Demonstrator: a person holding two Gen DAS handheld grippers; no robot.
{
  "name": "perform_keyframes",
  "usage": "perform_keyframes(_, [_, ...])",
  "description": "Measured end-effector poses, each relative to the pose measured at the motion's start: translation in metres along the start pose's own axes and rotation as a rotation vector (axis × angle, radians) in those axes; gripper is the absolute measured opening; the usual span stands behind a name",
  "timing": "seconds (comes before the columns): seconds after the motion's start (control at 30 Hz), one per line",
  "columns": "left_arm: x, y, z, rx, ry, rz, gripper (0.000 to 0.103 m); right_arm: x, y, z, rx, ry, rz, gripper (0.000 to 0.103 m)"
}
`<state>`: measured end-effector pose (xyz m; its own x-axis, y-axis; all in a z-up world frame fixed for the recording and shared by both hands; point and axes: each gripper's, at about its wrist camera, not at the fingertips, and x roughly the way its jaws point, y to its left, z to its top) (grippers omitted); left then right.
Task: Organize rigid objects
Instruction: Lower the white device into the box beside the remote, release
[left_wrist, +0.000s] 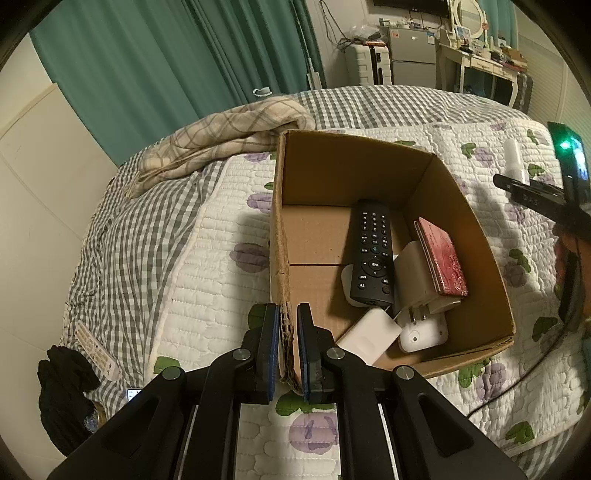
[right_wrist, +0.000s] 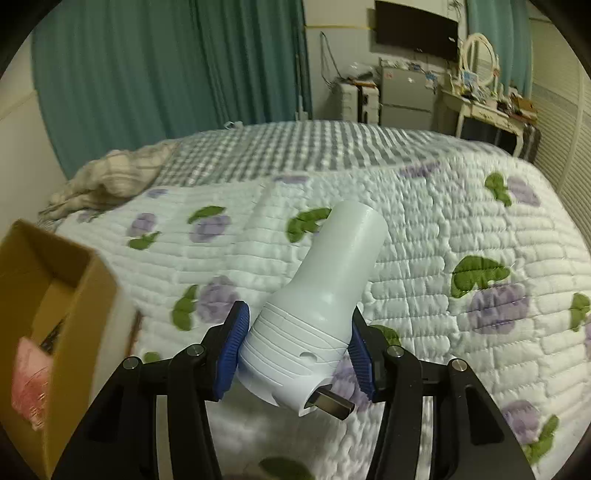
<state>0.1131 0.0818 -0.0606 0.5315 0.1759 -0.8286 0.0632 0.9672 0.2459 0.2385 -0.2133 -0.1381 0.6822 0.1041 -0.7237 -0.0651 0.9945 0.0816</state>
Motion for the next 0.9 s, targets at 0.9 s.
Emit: perform_keyframes(0.9, [-0.005, 0.002, -0.001, -0.016, -0.015, -0.017, 0.008, -0.114, 0.178, 0.02, -0.241, -0.106, 0.399, 0.052])
